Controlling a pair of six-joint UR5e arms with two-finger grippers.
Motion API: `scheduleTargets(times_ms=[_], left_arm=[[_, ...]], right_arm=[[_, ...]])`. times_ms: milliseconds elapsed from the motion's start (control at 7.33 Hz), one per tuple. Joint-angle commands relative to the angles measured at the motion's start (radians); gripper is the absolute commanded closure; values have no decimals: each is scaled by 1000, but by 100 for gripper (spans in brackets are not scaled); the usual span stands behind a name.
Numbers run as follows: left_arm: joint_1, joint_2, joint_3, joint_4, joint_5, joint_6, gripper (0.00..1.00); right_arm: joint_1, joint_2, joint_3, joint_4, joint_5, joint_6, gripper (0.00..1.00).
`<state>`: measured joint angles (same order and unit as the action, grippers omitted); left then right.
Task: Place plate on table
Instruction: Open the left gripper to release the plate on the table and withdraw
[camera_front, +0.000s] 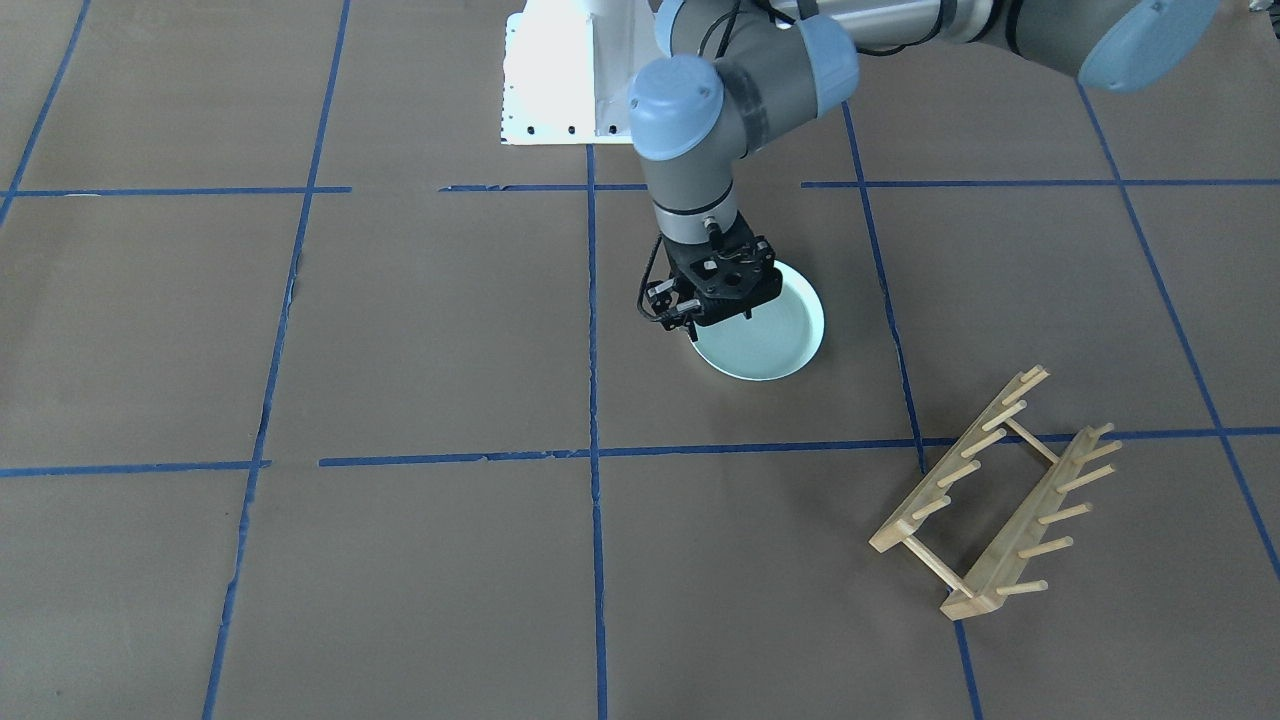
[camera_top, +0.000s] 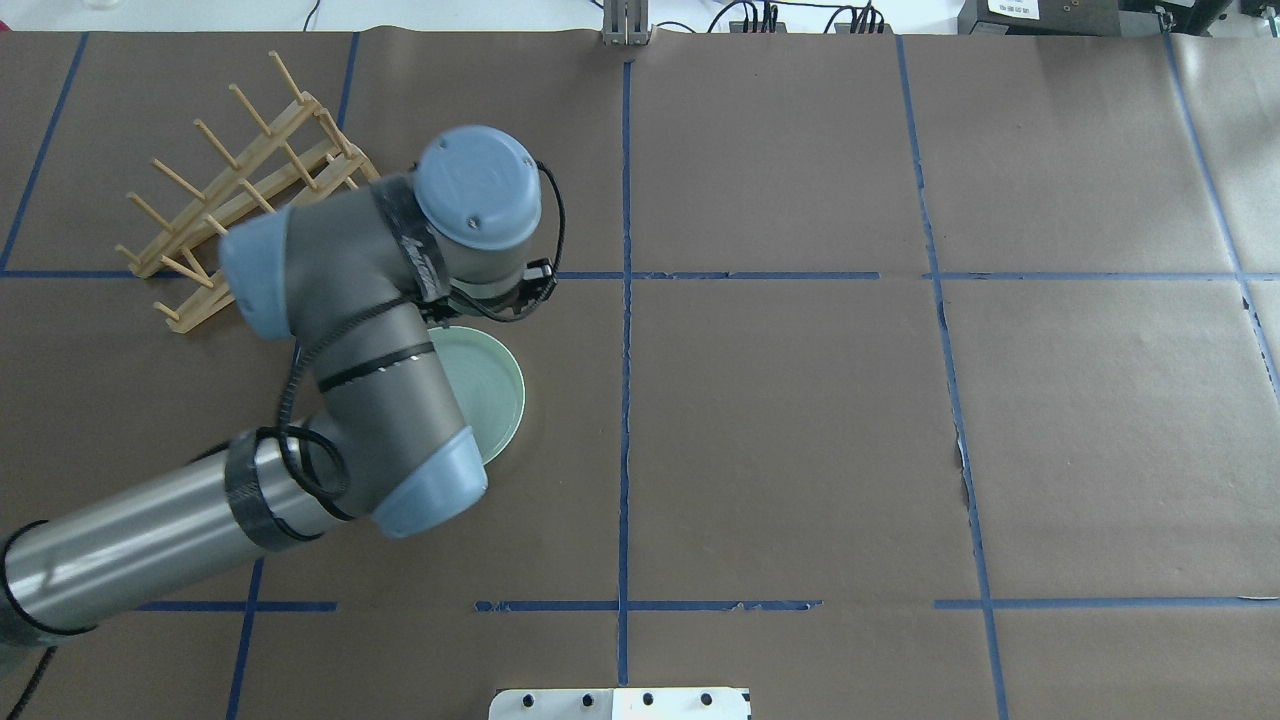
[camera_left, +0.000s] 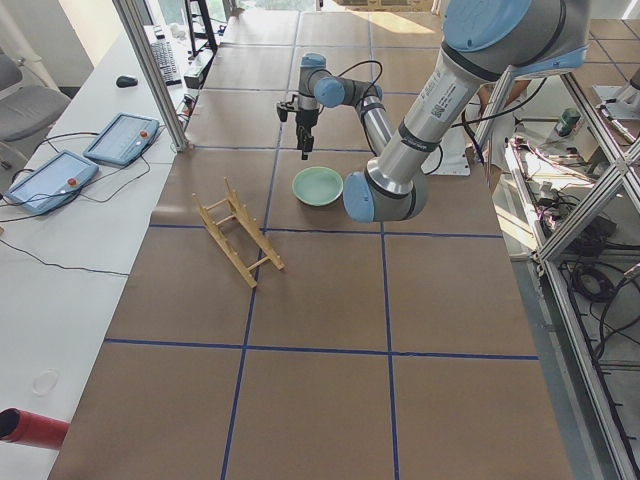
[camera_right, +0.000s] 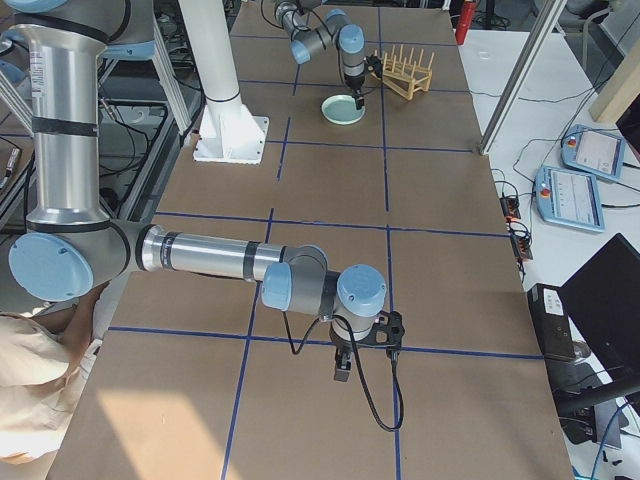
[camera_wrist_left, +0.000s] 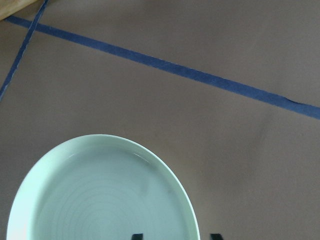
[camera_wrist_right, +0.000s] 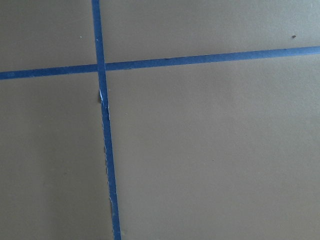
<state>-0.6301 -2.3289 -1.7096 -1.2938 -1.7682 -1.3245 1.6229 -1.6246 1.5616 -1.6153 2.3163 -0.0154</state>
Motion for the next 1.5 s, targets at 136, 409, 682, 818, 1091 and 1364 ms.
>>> scheduleTargets(times_ms=[136,409,682,818,1091,1364], left_arm=[[-386,214,-91,-142,-304,574,0],[-601,404,-81,-150,-391,1063,0],[-815,631,20,-301,-469,1346,0],[-895,682,95,-338,-555,1376,0],[-930,808,95,-337,-588,1377,0],[-935,809,91,-328,-602,1377,0]], right_arm=[[0,0,0,0,0,0,0],[0,0,-2,0,0,0,0],[0,0,-2,0,0,0,0],[0,0,-2,0,0,0,0],[0,0,0,0,0,0,0],[0,0,-2,0,0,0,0]])
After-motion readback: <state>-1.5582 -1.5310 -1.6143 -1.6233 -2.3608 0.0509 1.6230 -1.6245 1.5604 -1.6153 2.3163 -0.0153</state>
